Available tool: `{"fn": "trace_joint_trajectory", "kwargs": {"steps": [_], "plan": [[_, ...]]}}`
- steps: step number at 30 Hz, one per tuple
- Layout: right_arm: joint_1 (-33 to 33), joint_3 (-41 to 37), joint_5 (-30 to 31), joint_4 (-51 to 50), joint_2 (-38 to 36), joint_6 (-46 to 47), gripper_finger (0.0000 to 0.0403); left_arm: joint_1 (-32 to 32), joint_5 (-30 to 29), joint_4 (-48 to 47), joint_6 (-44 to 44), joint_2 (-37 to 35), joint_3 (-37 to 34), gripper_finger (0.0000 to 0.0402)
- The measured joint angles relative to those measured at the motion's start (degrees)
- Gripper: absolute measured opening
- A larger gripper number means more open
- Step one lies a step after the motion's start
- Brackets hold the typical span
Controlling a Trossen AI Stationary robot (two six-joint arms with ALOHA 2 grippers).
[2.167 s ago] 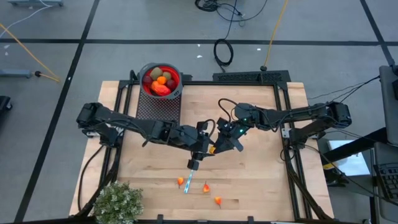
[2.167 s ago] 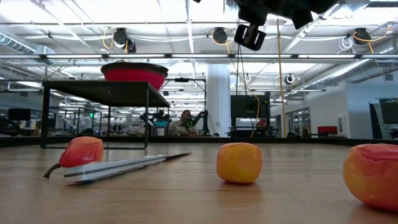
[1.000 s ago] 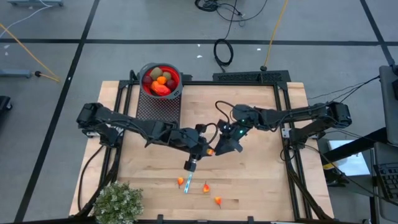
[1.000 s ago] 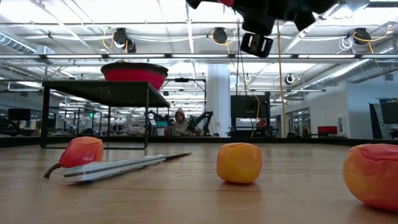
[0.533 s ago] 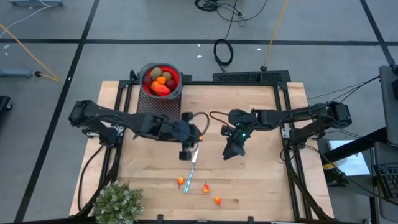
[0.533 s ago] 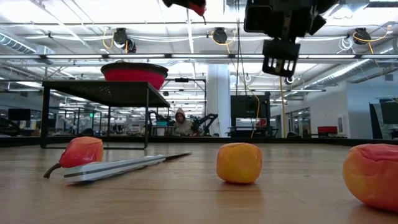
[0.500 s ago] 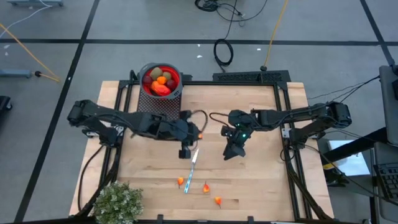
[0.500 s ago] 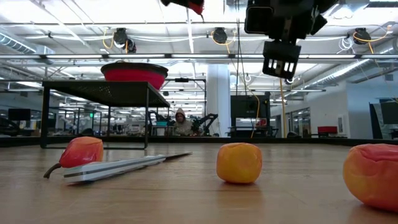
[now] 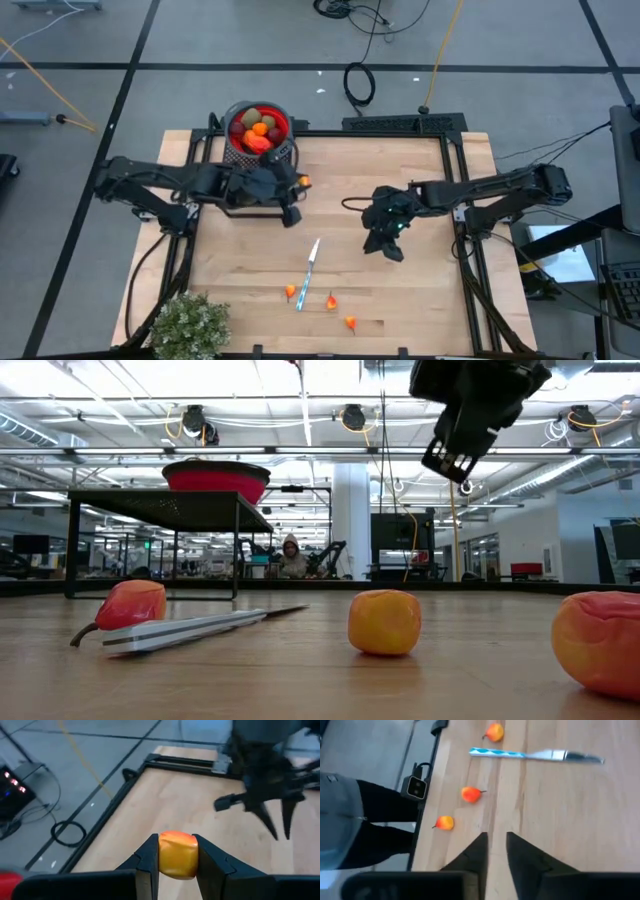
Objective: Pick & Place Fruit
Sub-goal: Put the orange pear into the red strainer bowl on the shelf
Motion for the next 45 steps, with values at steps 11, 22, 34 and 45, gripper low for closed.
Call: {"fn": "trace_joint_trajectory", "kwargs": {"steps": [11, 22, 34, 45], "plan": [[-0.07, 0.00, 4.13, -3.08, -11.67, -9.85, 0.0008, 7.98, -0.59, 0.53, -6.94, -0.87, 0.00, 0.0088], [-0.17, -0.02, 8.92, -7.16, -22.09, -14.68, 0.0001, 22.40, 1.15, 0.22, -9.68, -1.72, 0.02, 0.0088], [-0.24, -0.02, 11.43, -13.73, -29.88, -15.67, 0.0001, 40.19, 14.65, 0.05, -6.52, -1.37, 0.02, 0.0088], [-0.24, -0.04, 11.48, -19.01, -33.96, -17.09, 0.0000, 48.58, 29.15, -1.45, -7.93, 2.22, 0.02, 0.0088]]}}
